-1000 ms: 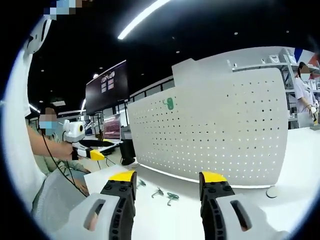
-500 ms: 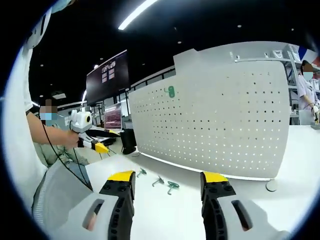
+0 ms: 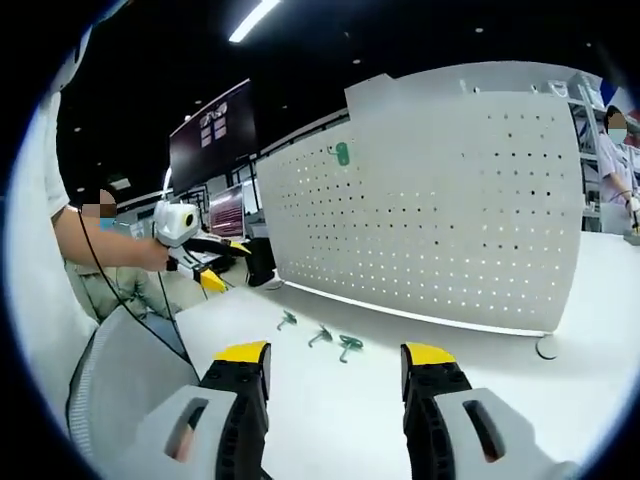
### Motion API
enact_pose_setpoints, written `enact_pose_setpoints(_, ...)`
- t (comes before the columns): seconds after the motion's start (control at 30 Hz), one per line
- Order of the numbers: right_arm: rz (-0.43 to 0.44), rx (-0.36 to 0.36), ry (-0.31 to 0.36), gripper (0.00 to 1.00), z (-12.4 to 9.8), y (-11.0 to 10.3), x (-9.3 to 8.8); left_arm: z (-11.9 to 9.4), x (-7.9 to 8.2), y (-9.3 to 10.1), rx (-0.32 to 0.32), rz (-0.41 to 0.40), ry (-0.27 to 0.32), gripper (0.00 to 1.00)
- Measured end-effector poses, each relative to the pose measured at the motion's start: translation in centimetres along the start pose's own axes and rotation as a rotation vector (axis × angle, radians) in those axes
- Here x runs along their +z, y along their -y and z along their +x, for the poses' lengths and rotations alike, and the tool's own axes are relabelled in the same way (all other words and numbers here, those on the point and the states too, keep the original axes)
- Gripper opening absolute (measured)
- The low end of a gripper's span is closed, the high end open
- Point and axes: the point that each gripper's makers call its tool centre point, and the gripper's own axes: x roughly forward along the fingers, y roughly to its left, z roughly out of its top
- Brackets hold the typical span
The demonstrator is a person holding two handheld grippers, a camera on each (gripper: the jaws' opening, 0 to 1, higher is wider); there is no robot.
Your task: Insert the hook assembly into the mounting plate slot until the hook locks in place.
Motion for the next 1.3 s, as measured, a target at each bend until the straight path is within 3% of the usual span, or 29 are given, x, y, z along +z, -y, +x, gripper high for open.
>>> enact_pose_setpoints(0.1,-0.008,-0.001,0.001,0.49,-0.1,-0.1,0.0,0.4,-1.2,0.1,-0.045,0.028,-0.044,0.63)
enact_pose_setpoints(0.63,-0.005,0.005,-0.017,0.48,0.1,-0.2,-0.4,1.7,-3.5,-0.6,-0.104,0.079,-0.125,0.67)
enact_pose_setpoints(1.3,0.009,-0.011,-0.026,0.48,0.0,0.1,-0.8,4.3,-5.8,-1.3,-0.233,0.239,-0.275,0.63)
